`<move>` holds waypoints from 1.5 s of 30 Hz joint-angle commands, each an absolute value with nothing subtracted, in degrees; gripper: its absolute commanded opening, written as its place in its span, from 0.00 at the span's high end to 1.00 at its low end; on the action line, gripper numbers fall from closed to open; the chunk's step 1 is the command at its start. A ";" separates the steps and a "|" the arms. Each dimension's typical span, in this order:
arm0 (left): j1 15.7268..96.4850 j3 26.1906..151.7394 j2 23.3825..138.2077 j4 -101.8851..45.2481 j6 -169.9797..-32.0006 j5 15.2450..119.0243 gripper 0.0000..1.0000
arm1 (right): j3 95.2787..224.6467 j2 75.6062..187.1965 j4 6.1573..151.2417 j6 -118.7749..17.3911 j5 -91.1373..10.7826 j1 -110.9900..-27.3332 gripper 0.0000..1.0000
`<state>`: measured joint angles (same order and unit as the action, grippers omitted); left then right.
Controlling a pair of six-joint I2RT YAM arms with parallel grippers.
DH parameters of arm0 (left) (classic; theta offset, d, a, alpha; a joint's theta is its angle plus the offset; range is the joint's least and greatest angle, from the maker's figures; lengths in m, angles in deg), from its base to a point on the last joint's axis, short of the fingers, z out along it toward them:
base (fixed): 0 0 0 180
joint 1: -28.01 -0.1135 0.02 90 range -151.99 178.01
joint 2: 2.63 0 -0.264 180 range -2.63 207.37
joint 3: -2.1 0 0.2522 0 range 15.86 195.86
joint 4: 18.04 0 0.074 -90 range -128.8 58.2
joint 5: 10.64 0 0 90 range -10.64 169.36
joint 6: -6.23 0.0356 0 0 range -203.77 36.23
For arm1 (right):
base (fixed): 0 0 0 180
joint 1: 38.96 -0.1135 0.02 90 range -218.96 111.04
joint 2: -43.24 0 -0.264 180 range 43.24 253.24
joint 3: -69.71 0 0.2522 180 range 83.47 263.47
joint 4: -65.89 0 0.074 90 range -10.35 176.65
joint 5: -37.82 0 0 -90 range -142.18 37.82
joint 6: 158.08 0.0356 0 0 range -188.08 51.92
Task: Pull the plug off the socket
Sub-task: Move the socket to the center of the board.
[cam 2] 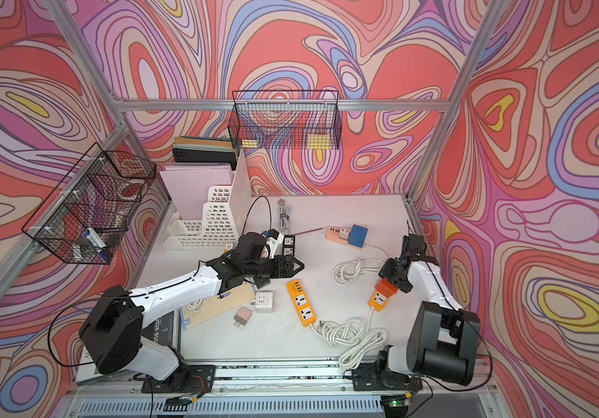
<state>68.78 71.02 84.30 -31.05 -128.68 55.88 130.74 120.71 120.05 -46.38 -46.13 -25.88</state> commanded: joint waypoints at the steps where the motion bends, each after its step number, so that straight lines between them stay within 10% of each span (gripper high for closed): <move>1: 68.36 68.65 82.53 -27.67 -131.53 54.84 0.11 | 127.76 117.77 120.43 -38.12 -40.48 -33.49 0.41; 17: 68.33 63.73 81.15 -23.59 -137.65 54.38 0.12 | 132.68 127.41 112.23 -20.23 -50.16 -65.54 0.40; 33: 68.39 65.14 80.66 -25.80 -136.49 52.63 0.13 | 134.77 113.54 120.86 -27.14 -57.89 -67.63 0.20; 43: 68.70 66.90 86.03 -21.71 -139.86 50.85 0.15 | 123.42 103.70 101.87 -24.99 -44.86 -67.60 0.19; 45: 68.73 66.80 85.97 -23.97 -140.04 52.15 0.15 | 125.42 107.13 102.97 -25.38 -42.59 -67.68 0.02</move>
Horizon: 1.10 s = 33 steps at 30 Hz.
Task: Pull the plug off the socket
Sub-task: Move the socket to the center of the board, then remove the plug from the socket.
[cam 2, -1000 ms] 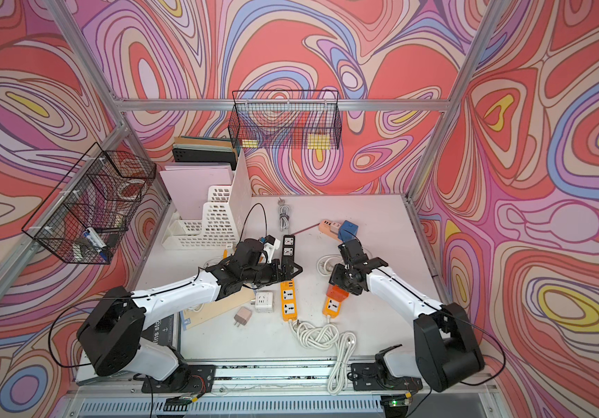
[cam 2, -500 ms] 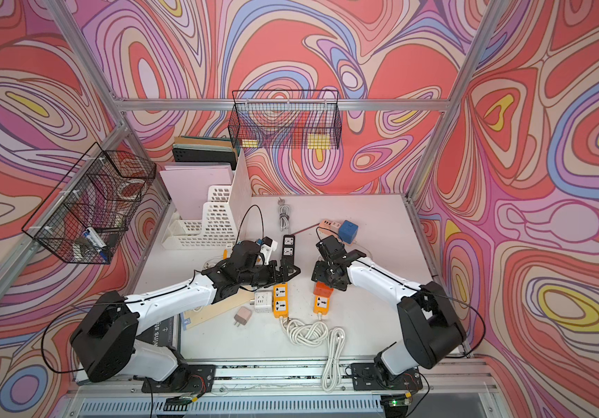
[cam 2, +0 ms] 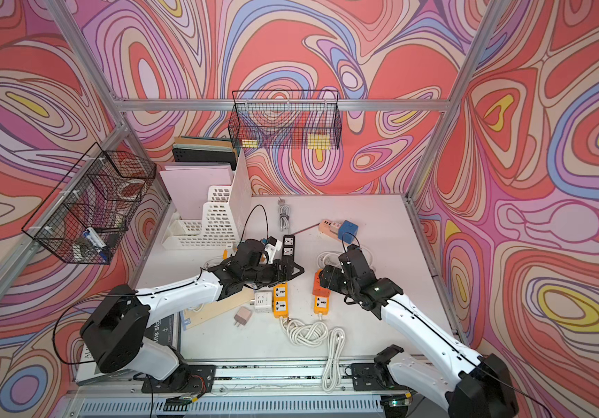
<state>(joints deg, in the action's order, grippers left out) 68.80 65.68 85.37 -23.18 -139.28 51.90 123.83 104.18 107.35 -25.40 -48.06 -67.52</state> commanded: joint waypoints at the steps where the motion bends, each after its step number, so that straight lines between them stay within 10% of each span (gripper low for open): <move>1: 68.70 66.86 85.43 -26.33 -139.44 53.70 0.16 | 126.93 109.07 104.62 -26.04 -42.86 -68.09 0.02; 24: 68.00 61.23 77.90 -27.40 -137.91 60.14 0.12 | 144.68 134.11 125.47 -22.12 -62.35 -76.81 0.08; 33: 68.02 62.88 78.20 -28.00 -137.61 59.23 0.13 | 146.46 135.58 124.71 -22.35 -61.95 -77.28 0.38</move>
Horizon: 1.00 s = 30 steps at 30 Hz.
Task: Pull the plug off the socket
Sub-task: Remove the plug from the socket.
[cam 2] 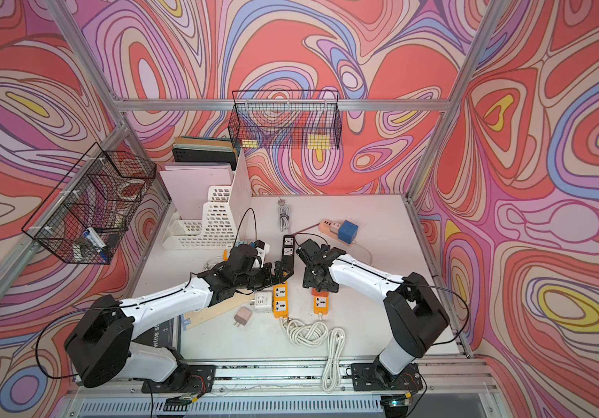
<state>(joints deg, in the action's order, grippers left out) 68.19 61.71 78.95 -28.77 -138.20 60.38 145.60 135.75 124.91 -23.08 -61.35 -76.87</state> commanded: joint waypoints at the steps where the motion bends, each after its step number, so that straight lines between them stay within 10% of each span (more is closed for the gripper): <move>1: 67.95 62.88 78.35 -27.88 -137.97 58.65 0.13 | 146.12 135.23 124.54 -22.25 -61.72 -77.28 0.44; 17: 71.82 66.78 90.50 -20.63 -140.37 47.08 0.21 | 137.92 127.95 114.92 -20.82 -54.99 -71.64 0.57; 30: 75.95 71.75 102.42 -19.13 -138.72 45.23 0.50 | 136.47 126.00 114.62 -21.47 -52.09 -68.18 0.58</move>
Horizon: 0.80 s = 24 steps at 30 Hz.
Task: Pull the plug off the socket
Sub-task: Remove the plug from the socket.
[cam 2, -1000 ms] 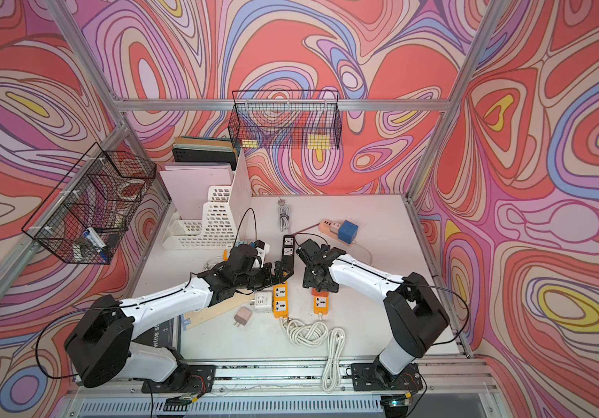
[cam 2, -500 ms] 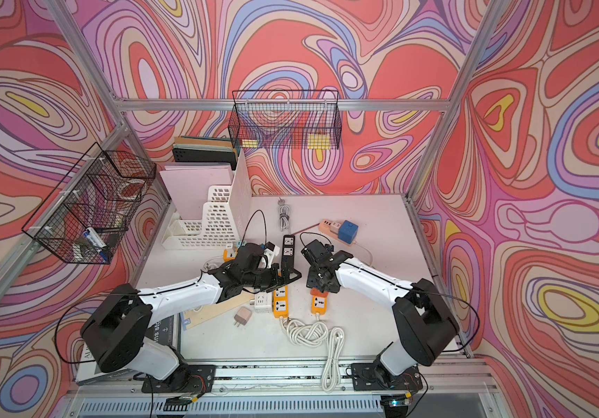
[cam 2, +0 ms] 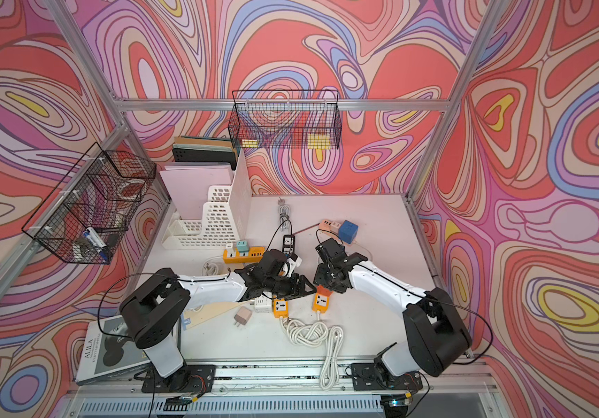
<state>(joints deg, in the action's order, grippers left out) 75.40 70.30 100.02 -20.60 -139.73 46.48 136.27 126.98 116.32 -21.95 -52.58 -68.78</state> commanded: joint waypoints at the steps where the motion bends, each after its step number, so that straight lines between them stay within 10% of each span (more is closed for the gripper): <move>1: 75.91 71.92 103.37 -18.98 -139.18 45.19 0.53 | 136.69 126.05 114.79 -21.52 -52.01 -68.08 0.58; 24: 75.58 79.58 118.02 -41.24 -143.23 51.72 0.68 | 149.21 131.98 123.53 -23.01 -53.64 -67.13 0.59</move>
<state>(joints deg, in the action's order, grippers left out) 75.93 80.87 112.76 -26.50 -142.42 44.69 143.48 132.71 123.09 -23.28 -53.67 -66.88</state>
